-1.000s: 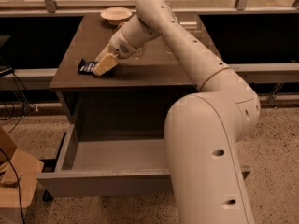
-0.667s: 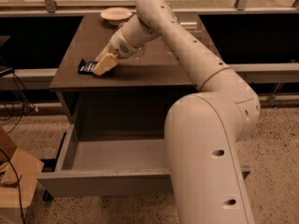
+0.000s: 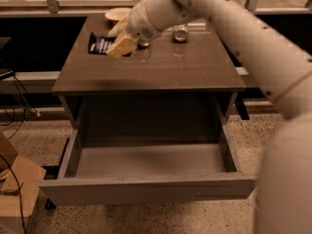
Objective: Place rxbar blueberry into top drawer
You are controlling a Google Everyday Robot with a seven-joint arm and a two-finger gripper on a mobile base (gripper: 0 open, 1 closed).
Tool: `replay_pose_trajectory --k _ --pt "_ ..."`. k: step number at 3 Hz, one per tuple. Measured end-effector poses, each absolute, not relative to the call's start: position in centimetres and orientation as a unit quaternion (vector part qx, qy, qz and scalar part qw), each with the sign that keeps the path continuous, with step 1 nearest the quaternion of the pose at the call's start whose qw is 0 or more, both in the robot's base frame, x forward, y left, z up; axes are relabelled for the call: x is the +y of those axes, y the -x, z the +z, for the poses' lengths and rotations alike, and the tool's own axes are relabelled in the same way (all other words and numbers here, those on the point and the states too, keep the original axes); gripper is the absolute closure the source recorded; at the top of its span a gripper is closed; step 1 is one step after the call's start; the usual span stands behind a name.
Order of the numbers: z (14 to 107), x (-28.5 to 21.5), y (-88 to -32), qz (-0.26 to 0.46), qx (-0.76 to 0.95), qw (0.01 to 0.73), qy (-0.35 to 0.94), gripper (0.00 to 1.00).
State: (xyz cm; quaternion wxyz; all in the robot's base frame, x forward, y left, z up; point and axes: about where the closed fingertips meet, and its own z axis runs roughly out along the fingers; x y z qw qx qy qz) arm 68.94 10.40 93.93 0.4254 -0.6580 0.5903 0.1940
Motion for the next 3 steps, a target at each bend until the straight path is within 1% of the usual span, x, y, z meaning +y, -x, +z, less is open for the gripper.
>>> replay_pose_trajectory --k 1,2,3 --pt "97.1 9.2 -67.0 0.165 0.583 0.457 0.651 1.00" --pt "93.6 8.6 -66.9 0.188 0.612 0.418 0.644 1.00" --pt "91.9 7.5 -65.3 0.193 0.633 0.390 0.640 1.00"
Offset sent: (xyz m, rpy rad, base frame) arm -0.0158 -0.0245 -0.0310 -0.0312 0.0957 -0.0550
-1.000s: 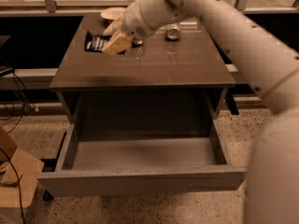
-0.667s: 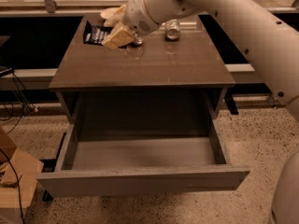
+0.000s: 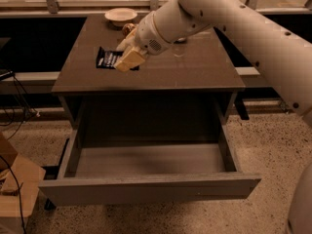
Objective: Place rxbar blueberry into top drawer
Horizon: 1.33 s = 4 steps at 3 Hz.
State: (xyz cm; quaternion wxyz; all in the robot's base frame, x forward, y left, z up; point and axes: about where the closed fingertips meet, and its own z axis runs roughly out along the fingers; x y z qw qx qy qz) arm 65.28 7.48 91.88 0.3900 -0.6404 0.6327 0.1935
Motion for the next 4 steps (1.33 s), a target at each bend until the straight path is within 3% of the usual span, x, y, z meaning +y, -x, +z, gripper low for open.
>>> replay_pose_trajectory --k 3,4 --pt "87.2 -1.9 -53.7 0.174 0.762 0.288 0.553 1.00" --pt "83.5 -3.2 -51.9 0.172 0.773 0.285 0.539 1.00"
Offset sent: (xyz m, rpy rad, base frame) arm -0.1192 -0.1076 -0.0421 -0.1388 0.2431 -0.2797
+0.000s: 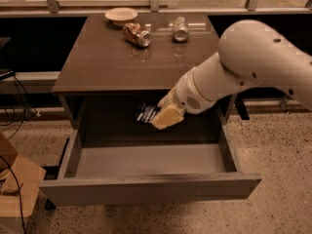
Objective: Place rxbar blueberry into top drawer
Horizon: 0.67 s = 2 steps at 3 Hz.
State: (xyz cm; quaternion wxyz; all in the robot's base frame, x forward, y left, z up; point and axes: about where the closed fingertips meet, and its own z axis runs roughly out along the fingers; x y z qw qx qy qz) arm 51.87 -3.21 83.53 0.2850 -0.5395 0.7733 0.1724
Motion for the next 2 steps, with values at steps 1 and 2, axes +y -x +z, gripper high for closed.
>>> replay_pose_trajectory --k 1,2 --pt "79.4 -3.7 -52.1 0.175 0.776 0.303 0.524 1.00" --pt "75.3 -5.3 -53.0 0.172 0.783 0.322 0.503 1.00"
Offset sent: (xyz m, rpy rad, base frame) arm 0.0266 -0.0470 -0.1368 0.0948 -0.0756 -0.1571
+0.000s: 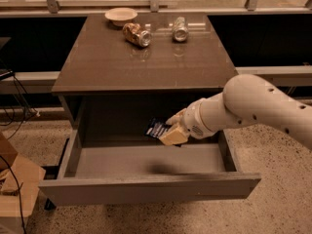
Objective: Place rxbar blueberry into top drawer
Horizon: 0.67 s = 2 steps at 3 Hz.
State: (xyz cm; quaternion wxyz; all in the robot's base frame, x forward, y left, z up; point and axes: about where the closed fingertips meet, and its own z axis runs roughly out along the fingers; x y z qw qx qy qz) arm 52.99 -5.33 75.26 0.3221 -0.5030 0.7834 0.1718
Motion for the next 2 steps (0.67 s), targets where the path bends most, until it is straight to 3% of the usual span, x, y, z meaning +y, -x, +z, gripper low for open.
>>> replay_pose_trajectory --k 2 --pt "69.4 -12.2 -53.5 0.145 0.819 0.365 0.418 1.00"
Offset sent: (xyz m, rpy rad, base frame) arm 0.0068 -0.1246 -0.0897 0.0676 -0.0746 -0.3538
